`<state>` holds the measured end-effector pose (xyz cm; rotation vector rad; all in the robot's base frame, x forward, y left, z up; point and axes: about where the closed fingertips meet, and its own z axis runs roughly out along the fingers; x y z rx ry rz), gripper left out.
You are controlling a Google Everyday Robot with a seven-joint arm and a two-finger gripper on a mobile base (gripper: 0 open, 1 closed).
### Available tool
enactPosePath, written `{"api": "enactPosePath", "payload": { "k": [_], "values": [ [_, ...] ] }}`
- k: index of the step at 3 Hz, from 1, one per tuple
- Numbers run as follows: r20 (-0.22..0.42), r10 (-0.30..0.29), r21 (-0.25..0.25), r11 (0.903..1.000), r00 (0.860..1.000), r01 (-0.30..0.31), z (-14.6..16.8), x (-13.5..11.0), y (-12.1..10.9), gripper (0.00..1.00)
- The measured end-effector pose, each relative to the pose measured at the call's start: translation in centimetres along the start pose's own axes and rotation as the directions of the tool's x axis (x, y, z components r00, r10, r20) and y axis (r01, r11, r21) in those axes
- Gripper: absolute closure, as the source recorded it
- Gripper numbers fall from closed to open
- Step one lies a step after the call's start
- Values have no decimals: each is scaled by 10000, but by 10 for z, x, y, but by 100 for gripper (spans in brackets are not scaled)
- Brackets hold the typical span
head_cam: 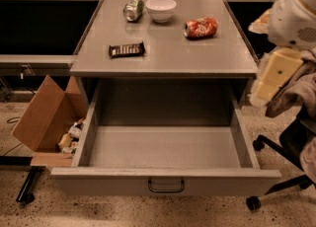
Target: Place rxbar chocolate into top drawer
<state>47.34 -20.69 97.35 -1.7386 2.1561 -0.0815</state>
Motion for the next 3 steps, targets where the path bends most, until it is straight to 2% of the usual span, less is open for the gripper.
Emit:
{"api": "enactPosePath", "payload": {
  "k": [1,2,3],
  "values": [
    [863,-342,100,9994,9957,335,31,-19,-41,0],
    [2159,-97,75,9999,9764,83,58,-38,-73,0],
    [3848,452,-525,9983,9219,-270,87,-65,-93,0]
  ]
}}
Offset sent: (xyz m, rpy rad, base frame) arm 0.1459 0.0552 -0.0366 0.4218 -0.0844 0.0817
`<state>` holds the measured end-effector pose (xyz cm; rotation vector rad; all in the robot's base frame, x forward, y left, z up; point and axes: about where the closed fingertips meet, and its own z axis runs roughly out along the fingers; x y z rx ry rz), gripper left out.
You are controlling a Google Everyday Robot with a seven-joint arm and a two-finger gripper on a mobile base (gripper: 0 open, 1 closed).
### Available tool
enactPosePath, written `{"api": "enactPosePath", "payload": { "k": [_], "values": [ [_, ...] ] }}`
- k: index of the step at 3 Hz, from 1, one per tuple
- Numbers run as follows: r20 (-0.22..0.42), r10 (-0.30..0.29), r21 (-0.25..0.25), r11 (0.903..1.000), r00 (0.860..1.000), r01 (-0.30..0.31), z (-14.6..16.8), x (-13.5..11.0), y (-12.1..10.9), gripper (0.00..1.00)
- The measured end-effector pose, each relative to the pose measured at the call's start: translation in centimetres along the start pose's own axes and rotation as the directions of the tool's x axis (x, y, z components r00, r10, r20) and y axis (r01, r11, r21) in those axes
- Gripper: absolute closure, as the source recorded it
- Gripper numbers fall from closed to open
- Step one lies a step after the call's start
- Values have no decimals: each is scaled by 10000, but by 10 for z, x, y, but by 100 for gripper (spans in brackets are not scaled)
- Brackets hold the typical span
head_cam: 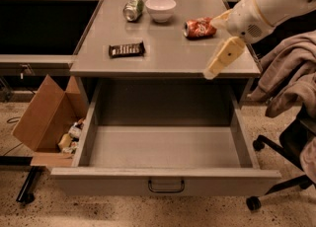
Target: Place rxbar chocolate into top drawer
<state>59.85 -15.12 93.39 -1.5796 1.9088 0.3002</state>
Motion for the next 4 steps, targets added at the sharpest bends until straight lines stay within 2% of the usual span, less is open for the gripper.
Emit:
{"api": "enactPosePath", "payload": {
  "k": [1,2,3,4],
  "values": [
    [397,156,-219,9997,9991,-147,10,-3,-2,0],
    [396,156,-218,9997,9991,-147,10,-3,-2,0],
    [1255,305,-504,9984,9916,-243,39,-31,-19,0],
    [1768,391,-750,9968,9835,-261,66,-65,-35,0]
  ]
}}
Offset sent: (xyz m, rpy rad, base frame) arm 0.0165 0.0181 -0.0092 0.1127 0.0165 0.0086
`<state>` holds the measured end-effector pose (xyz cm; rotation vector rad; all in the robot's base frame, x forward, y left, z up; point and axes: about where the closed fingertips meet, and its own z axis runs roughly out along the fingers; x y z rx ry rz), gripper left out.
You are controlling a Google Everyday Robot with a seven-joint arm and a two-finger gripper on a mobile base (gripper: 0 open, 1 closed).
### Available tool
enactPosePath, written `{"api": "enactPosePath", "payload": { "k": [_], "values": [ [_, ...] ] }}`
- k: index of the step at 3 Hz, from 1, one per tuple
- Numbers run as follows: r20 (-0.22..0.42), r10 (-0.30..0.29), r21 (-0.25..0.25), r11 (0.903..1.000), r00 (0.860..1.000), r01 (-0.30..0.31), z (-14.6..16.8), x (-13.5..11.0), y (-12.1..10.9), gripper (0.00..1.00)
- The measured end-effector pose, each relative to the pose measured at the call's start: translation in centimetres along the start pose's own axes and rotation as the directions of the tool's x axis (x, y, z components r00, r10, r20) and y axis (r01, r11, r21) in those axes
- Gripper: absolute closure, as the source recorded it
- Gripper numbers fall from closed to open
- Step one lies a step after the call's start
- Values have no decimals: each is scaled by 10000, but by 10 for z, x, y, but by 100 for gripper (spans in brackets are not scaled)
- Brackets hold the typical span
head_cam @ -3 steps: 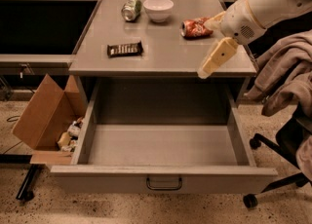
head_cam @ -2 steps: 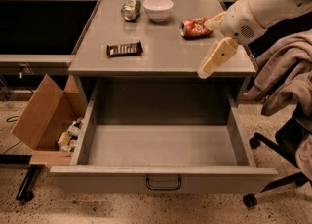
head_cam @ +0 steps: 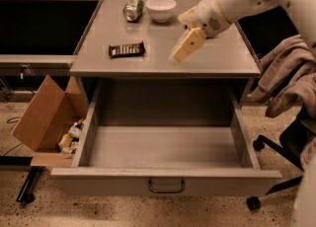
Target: Place rxbar chocolate into top drawer
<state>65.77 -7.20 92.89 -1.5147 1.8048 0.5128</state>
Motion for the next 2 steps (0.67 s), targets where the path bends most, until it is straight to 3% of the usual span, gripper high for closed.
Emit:
{"api": "enactPosePath", "payload": {
  "k": [2],
  "values": [
    [102,97,47,9999,9999,-97,58,-17,-21,0]
  ]
}}
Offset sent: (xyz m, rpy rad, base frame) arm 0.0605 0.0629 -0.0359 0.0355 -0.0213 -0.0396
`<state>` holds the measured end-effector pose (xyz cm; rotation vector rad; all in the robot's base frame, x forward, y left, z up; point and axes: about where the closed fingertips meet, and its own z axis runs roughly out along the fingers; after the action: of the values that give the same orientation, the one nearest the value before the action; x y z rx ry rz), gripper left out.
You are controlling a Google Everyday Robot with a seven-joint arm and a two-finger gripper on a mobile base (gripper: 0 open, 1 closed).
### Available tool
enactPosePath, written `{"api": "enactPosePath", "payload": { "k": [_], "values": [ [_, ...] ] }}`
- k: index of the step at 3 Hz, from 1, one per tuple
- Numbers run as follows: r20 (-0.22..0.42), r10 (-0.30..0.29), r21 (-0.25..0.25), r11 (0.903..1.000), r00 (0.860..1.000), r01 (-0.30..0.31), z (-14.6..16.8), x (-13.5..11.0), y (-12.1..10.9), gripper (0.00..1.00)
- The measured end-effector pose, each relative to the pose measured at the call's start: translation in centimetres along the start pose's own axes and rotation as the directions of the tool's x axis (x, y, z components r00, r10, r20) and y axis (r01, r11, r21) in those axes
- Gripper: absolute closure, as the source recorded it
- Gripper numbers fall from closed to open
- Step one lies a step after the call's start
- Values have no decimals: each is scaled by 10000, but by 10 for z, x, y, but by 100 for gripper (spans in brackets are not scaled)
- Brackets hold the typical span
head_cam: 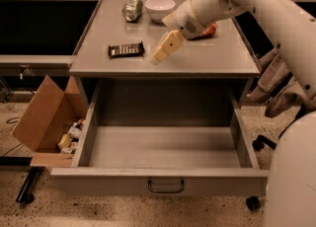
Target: Place rxbar chocolate into top drawer
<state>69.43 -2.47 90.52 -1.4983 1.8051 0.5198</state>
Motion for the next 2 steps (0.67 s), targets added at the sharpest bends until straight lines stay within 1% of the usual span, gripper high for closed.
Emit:
{"api": "enactPosePath", "payload": {
  "k": [1,2],
  "values": [
    [400,278,281,9992,9988,-289,23,1,-17,0],
    [1047,688,439,9963,9921,-738,43,4,-37,0]
  ]
}}
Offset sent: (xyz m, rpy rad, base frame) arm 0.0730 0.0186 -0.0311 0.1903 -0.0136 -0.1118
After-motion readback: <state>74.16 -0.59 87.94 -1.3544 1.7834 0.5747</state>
